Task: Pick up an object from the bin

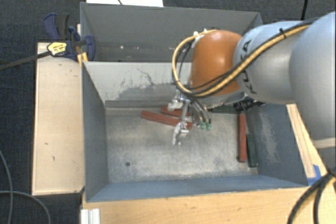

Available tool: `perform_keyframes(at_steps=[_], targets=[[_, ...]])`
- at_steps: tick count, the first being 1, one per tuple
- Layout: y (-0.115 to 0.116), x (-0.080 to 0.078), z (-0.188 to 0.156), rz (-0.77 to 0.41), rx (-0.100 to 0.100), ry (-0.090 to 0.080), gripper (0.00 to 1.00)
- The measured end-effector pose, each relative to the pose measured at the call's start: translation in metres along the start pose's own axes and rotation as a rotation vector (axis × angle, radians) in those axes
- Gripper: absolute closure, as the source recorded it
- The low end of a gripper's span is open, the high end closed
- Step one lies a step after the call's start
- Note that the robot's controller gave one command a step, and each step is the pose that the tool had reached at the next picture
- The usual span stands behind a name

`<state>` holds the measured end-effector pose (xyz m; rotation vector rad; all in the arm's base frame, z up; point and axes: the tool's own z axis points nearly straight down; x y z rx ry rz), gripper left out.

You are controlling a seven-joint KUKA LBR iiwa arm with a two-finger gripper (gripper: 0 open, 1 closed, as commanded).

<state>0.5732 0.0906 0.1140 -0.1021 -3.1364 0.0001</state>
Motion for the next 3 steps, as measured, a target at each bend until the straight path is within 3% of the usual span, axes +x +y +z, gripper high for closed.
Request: perform_keyframes(at_steps=[1, 2, 3], targets=[[0.029, -0.018, 0.039, -0.023, -0.003, -0.016, 1.00], [0.029, -0.018, 0.039, -0.021, -0.003, -0.016, 1.00], [0.023, -0.020, -0.158, -0.139, -0.002, -0.016, 1.00]])
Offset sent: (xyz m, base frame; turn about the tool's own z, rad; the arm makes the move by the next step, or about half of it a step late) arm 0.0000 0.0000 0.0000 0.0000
